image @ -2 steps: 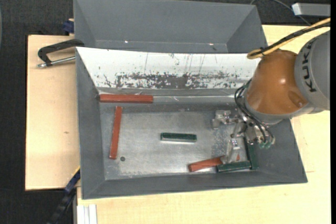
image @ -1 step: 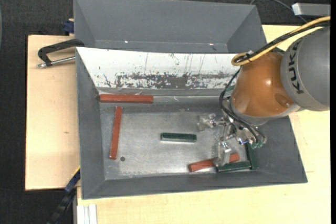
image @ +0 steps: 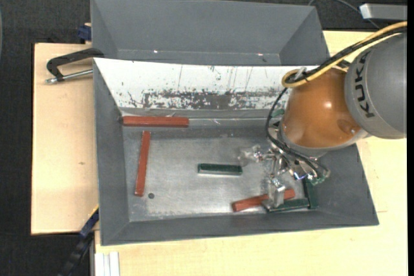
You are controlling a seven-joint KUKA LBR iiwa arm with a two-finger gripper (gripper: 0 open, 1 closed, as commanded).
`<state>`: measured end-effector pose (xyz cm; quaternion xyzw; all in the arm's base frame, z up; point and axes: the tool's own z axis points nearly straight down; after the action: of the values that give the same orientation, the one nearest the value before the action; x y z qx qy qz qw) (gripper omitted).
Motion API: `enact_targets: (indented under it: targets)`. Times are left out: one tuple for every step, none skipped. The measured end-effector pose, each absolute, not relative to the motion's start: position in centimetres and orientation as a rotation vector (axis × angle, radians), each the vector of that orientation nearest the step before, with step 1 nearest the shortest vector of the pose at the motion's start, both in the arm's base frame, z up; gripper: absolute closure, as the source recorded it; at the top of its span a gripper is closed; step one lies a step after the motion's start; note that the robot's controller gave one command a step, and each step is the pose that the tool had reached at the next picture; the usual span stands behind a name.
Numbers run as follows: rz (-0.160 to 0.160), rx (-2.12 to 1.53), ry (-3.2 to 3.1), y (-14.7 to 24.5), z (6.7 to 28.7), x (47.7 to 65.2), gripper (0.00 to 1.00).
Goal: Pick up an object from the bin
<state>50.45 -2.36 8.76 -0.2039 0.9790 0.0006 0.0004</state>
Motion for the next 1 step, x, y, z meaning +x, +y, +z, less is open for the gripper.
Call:
enact_targets:
  targets:
    - [0.001,-0.294,3.124,-0.33,8.78,50.98,0.00]
